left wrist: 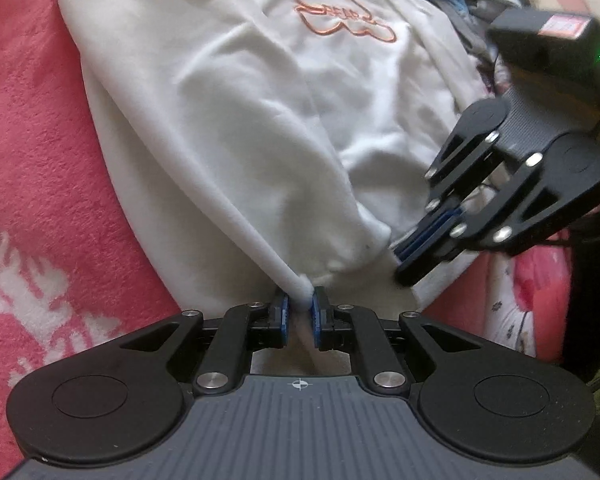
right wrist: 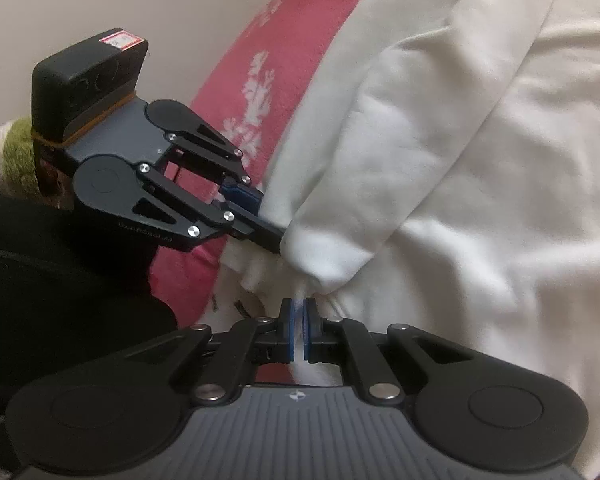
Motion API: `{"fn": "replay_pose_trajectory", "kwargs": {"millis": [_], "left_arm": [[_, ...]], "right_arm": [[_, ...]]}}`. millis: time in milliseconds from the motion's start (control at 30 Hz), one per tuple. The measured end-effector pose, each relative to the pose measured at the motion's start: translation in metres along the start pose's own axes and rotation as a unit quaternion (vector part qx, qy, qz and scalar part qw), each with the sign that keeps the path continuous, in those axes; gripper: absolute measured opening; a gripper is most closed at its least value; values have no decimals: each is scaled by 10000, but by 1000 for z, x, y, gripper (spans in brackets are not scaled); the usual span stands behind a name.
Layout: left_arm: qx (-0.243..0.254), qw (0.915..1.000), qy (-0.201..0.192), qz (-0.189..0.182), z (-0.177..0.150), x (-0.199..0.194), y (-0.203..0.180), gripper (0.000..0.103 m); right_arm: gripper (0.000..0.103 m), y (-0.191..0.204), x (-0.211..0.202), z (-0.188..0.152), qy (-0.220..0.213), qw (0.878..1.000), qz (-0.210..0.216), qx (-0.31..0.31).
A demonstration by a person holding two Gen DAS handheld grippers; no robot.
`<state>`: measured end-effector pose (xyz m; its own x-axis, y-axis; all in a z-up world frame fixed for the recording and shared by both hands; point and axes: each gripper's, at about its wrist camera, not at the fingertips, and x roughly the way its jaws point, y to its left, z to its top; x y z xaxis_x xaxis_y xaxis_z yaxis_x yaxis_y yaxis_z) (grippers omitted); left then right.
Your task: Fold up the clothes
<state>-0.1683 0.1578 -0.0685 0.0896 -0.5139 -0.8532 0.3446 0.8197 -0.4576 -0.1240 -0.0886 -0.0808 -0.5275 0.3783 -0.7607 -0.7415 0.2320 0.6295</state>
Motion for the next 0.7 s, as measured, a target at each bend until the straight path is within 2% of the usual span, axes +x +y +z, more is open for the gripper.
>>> {"fn": "replay_pose_trajectory", "kwargs": {"millis": [133, 233, 300, 400, 467, 567, 667, 700], "left_arm": [[-134, 9996, 233, -98, 5, 3, 5, 15], [-107, 9988, 459, -92, 8, -1, 6, 22], [108, 9978, 653, 18, 8, -8, 1, 28], [523, 9955, 756, 220, 8, -25, -4, 30], [675, 9953, 623, 314, 8, -41, -1, 30], [554, 9976, 256, 334, 23, -47, 2, 30], [611, 9979, 54, 219, 37, -29, -10, 30], [801, 9964, 122, 248, 36, -18, -18, 30]], "right_arm": [[9, -18, 0, -7, 329, 9991, 34, 279], [18, -24, -21, -9, 259, 9994, 114, 204], [19, -33, -46, -7, 10, 9997, 155, 204], [23, -57, -84, 8, -621, 9972, 12, 409], [25, -77, -103, 26, -1087, 9926, -163, 519], [32, -111, -123, 59, -1687, 9814, -406, 824], [33, -146, -128, 93, -2115, 9684, -391, 1265], [33, -153, -126, 104, -2211, 9649, -406, 1355]]}}
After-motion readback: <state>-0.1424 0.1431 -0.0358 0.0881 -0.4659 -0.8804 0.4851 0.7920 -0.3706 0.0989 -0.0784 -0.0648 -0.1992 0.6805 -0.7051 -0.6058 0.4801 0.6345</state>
